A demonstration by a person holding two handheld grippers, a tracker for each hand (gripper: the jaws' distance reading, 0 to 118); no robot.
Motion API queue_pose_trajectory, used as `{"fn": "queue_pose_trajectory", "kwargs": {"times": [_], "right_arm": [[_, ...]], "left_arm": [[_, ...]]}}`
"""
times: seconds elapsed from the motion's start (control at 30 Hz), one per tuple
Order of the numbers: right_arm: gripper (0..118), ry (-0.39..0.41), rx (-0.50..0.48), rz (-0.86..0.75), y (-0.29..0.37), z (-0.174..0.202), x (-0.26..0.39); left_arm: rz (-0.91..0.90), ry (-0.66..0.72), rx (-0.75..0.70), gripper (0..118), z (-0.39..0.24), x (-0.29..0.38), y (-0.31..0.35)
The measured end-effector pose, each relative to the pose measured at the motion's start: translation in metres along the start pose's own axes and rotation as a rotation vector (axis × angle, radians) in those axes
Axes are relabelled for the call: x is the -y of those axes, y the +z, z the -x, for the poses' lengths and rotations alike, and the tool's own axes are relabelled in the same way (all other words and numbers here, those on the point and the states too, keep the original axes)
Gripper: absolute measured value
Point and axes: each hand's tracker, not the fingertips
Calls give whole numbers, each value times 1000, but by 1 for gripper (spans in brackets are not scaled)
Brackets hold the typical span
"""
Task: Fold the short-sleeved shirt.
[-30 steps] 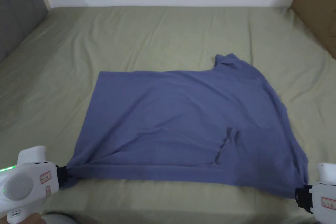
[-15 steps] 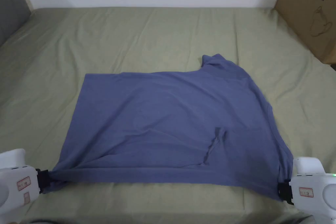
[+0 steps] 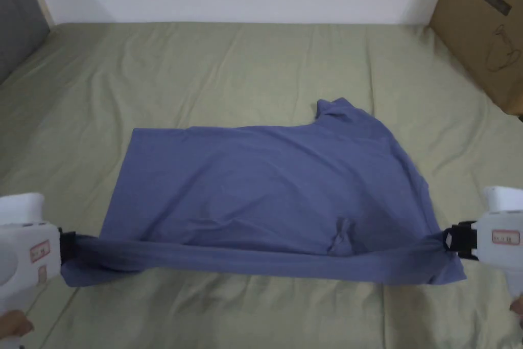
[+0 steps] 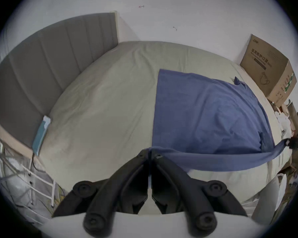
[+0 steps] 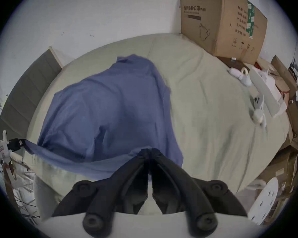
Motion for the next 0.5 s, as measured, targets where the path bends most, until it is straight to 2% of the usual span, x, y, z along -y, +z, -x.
{"fn": "queue_pose_trajectory", "kwargs": {"times": [0.07, 0.13, 0.23, 0.3, 0.37, 0.4, 0.43, 0.47, 0.5], "right_arm": [[1, 8, 32, 0, -17, 1, -25], [1, -35, 47, 35, -42, -4, -45], [1, -50, 65, 69, -76, -9, -56], [1, -40, 68, 94, -90, -7, -55], [1, -3, 85, 102, -99, -6, -51], [2, 12, 91, 112, -102, -4, -50], [11, 25, 92, 103, -102, -4, -47], [33, 31, 92, 92, -100, -3, -46], [65, 33, 105, 86, -96, -3, -45]], "left_arm": [[12, -29, -17, 1, -4, -21, -21], [42, -51, -21, 1, -10, -36, -47], [72, -85, -21, 1, -19, -42, -78], [105, -109, -27, 7, -23, -40, -95], [109, -108, -79, 49, -22, -35, -105], [135, -112, -85, 75, -20, -33, -108], [134, -106, -68, 98, -17, -30, -107], [132, -100, -54, 101, -14, -27, -104], [116, -85, -48, 99, -12, -25, -97]]}}
